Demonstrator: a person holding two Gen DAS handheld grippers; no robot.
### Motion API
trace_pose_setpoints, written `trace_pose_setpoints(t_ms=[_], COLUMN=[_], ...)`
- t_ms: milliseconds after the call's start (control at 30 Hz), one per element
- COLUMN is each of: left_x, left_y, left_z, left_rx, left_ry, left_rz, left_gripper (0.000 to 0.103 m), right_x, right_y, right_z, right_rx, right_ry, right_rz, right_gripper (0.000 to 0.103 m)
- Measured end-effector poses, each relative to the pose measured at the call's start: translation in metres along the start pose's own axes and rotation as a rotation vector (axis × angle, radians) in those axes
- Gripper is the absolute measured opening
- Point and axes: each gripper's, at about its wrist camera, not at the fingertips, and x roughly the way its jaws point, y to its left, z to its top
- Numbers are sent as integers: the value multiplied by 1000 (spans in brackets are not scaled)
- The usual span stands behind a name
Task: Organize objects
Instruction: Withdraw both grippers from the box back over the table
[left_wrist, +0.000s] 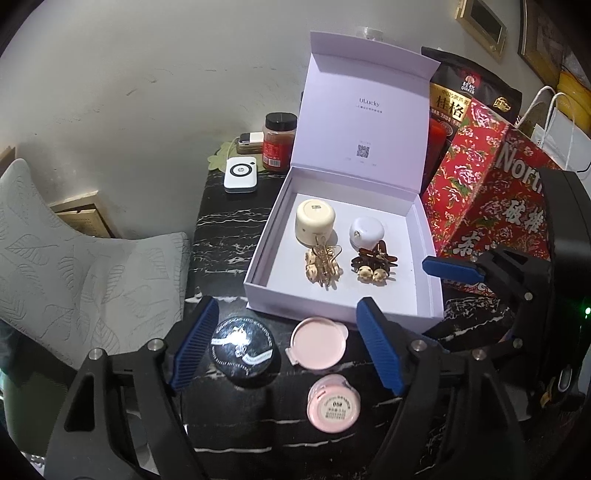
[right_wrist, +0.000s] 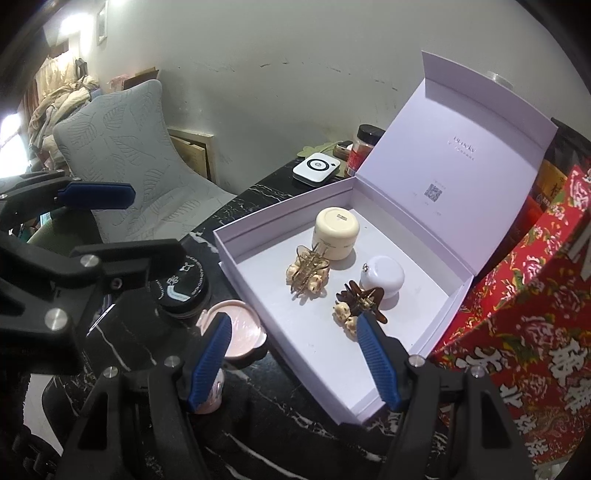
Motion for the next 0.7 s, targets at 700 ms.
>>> trace_pose_setpoints(t_ms=[700], left_x=[-47], left_y=[-11], left_z=[-33], left_rx=[-28], left_ry=[-53], left_rz=[59], left_gripper=[87], right_x=[-43], right_y=[10], right_z=[-27], right_rx=[-1], right_ry=[-48], right_rz=[12], right_gripper=[75])
